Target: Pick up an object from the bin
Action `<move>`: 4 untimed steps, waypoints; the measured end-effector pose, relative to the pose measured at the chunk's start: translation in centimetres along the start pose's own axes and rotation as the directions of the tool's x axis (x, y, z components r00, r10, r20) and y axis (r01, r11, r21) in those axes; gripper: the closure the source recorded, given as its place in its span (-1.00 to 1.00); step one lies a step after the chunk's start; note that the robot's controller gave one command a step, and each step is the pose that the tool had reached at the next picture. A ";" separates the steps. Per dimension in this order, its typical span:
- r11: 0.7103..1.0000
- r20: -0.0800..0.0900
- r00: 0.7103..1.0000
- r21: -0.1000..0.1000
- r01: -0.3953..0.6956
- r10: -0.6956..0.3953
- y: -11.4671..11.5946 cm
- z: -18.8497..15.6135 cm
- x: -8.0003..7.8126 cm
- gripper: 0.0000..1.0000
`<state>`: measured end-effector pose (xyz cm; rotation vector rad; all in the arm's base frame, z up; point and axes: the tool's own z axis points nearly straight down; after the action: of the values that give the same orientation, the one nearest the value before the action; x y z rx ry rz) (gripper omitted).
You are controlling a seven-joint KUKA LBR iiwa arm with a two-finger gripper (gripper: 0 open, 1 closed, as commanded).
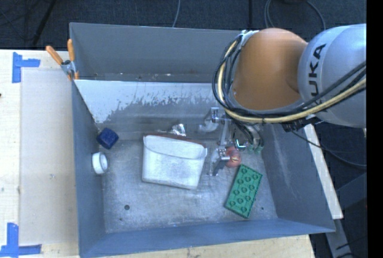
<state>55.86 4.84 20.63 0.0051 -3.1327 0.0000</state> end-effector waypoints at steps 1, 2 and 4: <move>0.989 0.015 0.989 -0.003 -0.145 0.145 3.6 12.2 0.3 -1.00; 0.953 0.009 0.953 -0.004 -0.304 0.304 6.0 10.6 1.5 -1.00; 0.697 0.009 0.697 -0.014 -0.717 0.717 5.1 12.5 0.8 -1.00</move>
Offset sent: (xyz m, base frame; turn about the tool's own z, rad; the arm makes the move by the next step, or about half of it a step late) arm -0.0075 0.0379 -0.1363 0.1452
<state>54.90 9.89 8.10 -1.2209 -2.9000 -0.0089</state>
